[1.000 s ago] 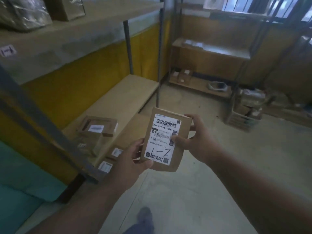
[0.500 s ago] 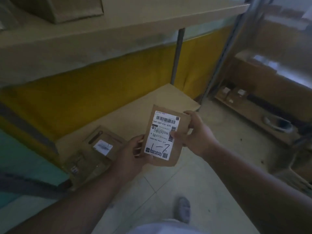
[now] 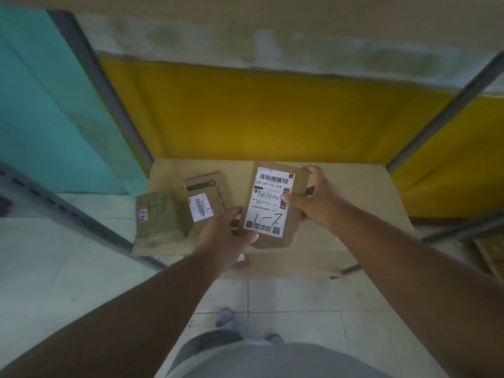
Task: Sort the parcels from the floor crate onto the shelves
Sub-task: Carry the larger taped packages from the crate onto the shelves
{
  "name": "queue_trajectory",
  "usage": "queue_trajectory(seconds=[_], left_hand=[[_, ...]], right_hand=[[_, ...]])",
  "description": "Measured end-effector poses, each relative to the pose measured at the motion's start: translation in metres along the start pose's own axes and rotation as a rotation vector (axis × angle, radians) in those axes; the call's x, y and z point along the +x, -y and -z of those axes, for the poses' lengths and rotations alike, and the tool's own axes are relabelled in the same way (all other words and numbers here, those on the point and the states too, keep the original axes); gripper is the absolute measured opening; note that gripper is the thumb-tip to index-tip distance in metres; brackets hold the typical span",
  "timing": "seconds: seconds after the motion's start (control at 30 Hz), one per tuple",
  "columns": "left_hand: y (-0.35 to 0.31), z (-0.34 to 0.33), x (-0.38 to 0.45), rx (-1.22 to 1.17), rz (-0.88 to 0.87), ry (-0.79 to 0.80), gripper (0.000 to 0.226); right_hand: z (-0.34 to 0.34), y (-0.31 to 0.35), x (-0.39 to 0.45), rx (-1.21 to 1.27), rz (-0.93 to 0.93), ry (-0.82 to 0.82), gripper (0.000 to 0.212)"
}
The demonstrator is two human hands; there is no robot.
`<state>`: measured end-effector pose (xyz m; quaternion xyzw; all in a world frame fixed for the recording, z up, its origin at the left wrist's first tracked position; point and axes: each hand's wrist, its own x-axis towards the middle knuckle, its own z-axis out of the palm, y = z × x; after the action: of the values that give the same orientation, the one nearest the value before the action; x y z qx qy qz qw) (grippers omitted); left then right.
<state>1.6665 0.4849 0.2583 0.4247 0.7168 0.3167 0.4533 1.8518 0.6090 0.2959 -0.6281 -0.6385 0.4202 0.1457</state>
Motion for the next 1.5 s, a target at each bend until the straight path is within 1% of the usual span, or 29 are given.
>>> queue_trajectory(seconds=[0.1,0.23,0.3,0.37,0.47,0.53,0.6,0.7,0.77,0.83,0.93,1.03,1.1,1.17,1.27,1.37,1.5], left_hand=[[-0.004,-0.003,0.018,0.075,0.048,-0.053,0.047],[-0.012,-0.014,0.033,0.196,0.096,-0.113,0.04],[-0.014,-0.023,0.038,0.208,0.138,-0.131,0.041],[-0.016,-0.031,0.043,0.203,0.17,-0.148,0.04],[-0.015,-0.039,0.052,0.176,0.217,-0.201,0.035],[-0.012,-0.045,0.061,0.177,0.257,-0.24,0.035],[-0.009,-0.053,0.068,0.213,0.286,-0.27,0.035],[-0.009,-0.06,0.076,0.22,0.33,-0.341,0.025],[-0.012,-0.063,0.076,0.252,0.345,-0.391,0.027],[-0.015,-0.065,0.067,0.308,0.349,-0.427,0.033],[-0.017,-0.064,0.034,0.285,0.304,-0.432,0.037],[-0.004,-0.056,-0.016,0.257,0.278,-0.483,0.045],[0.014,-0.044,-0.05,0.271,0.269,-0.519,0.045],[0.042,-0.026,-0.09,0.326,0.295,-0.55,0.047],[0.095,0.009,-0.155,0.386,0.389,-0.6,0.052],[0.149,0.057,-0.217,0.391,0.473,-0.637,0.054],[0.202,0.124,-0.295,0.396,0.575,-0.725,0.053]], right_hand=[[-0.004,0.0,0.029,-0.043,0.045,0.038,0.078],[-0.009,-0.003,0.059,-0.105,0.078,0.098,0.076],[-0.012,-0.008,0.074,-0.12,0.073,0.127,0.079],[-0.015,-0.012,0.091,-0.132,0.065,0.168,0.086],[-0.022,-0.013,0.115,-0.206,0.097,0.203,0.092],[-0.028,-0.016,0.127,-0.281,0.147,0.196,0.087],[-0.033,-0.019,0.134,-0.441,0.21,0.175,0.077],[-0.034,-0.02,0.137,-0.676,0.342,0.131,0.06],[-0.031,-0.015,0.13,-0.784,0.419,0.129,0.061],[-0.026,-0.009,0.117,-0.829,0.513,0.128,0.062],[-0.02,0.001,0.084,-0.763,0.646,0.155,0.059],[-0.024,0.016,0.039,-0.716,0.781,0.235,0.055],[-0.038,0.034,0.004,-0.695,0.859,0.314,0.054],[-0.064,0.056,-0.035,-0.643,0.946,0.388,0.052],[-0.116,0.095,-0.095,-0.632,1.087,0.42,0.051],[-0.179,0.133,-0.156,-0.596,1.182,0.509,0.05],[-0.253,0.185,-0.231,-0.545,1.272,0.572,0.051]])
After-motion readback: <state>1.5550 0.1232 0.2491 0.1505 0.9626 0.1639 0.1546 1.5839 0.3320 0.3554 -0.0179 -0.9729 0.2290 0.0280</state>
